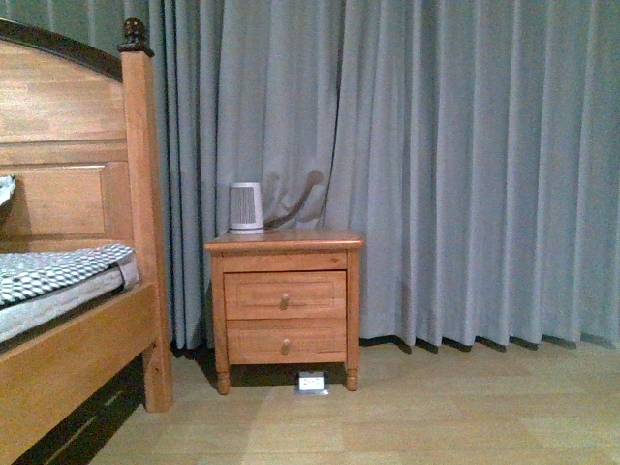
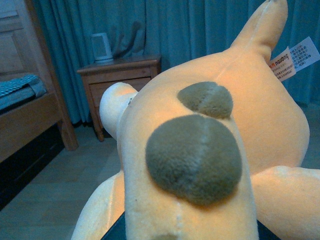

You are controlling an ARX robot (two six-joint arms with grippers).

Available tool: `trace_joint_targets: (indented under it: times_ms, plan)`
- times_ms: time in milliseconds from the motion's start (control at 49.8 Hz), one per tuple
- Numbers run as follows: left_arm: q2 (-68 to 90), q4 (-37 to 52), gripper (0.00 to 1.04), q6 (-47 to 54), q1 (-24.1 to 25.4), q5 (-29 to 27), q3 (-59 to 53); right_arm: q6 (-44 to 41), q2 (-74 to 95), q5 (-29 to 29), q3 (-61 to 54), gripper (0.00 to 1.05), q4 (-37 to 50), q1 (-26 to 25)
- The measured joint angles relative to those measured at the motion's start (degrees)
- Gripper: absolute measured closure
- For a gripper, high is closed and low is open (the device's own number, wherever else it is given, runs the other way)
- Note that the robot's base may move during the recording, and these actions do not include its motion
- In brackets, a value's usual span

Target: Put away toys

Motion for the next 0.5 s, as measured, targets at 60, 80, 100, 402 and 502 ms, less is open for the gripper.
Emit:
trace_joint_targets:
  times_ms: [60, 80, 100, 402, 502]
  plan:
    - [0.0, 0.0, 0.06, 0.0, 0.0, 0.0, 0.0, 0.0, 0.0, 0.0, 0.0, 0.85, 0.0, 0.0]
    - [0.0, 0.0, 0.06, 0.0, 0.0, 0.0, 0.0, 0.0, 0.0, 0.0, 0.0, 0.85, 0.0, 0.0]
    - [0.0, 0.0, 0.06, 0.0, 0.0, 0.0, 0.0, 0.0, 0.0, 0.0, 0.0, 0.85, 0.0, 0.0]
    - [0.0, 0.0, 0.06, 0.0, 0.0, 0.0, 0.0, 0.0, 0.0, 0.0, 0.0, 0.85, 0.0, 0.0]
    - [0.0, 0.0, 0.06, 0.0, 0.0, 0.0, 0.0, 0.0, 0.0, 0.0, 0.0, 0.85, 0.0, 0.0]
